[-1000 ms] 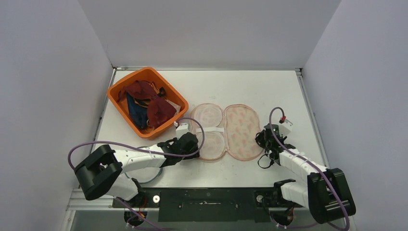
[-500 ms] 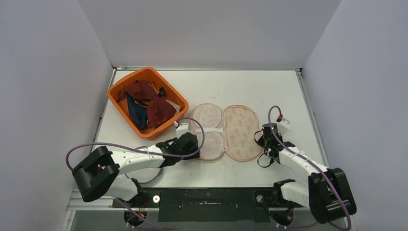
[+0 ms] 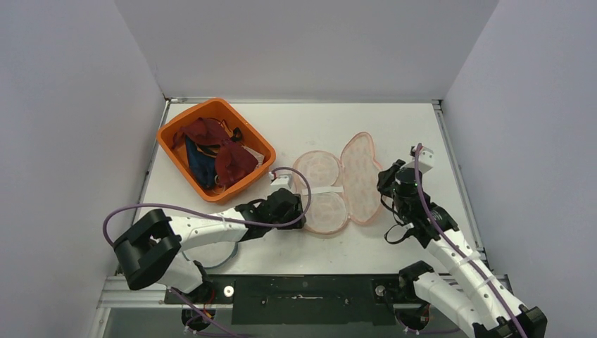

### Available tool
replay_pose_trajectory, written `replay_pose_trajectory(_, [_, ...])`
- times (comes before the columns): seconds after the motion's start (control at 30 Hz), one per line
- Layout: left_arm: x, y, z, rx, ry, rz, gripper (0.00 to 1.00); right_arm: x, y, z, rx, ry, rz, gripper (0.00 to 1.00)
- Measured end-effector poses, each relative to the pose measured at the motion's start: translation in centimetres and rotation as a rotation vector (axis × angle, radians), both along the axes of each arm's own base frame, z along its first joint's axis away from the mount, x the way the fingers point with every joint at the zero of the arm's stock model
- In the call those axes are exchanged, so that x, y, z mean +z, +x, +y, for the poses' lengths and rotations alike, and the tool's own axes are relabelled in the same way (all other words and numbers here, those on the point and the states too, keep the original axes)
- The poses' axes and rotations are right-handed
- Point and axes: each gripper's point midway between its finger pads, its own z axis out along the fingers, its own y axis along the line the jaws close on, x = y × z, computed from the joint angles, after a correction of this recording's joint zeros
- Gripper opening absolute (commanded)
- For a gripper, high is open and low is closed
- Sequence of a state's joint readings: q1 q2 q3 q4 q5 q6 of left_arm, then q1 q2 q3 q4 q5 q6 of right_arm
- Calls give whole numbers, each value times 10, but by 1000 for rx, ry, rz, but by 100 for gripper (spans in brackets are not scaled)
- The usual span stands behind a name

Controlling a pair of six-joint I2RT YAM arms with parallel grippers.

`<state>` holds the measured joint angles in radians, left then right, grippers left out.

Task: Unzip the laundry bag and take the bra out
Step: Close the laundry bag at the center of the board.

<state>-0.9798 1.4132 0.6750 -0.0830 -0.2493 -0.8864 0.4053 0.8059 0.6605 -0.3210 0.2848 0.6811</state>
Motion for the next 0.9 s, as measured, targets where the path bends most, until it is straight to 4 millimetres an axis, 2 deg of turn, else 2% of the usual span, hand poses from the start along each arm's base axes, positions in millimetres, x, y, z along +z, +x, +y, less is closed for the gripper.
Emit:
replay_pose_trajectory(0.23, [10, 13, -36, -63, -20, -14, 50, 7, -18, 15, 145, -15, -4, 5])
replay_pose_trajectory(0.37, [15, 13, -40, -70, -34, -20, 52, 5, -26, 34, 266, -10, 9, 5])
replay_pose_trajectory(0.63, [48, 2, -20, -36, -125, -72, 54, 3, -33, 72, 468, 12, 15, 5])
replay_pose_trajectory(0.73, [57, -3, -10, -17, -164, -86, 54, -1, -35, 95, 556, 10, 23, 5])
replay_pose_trajectory(0.9, [58, -18, 17, 24, -201, -90, 56, -5, -44, 137, 681, -9, 33, 5])
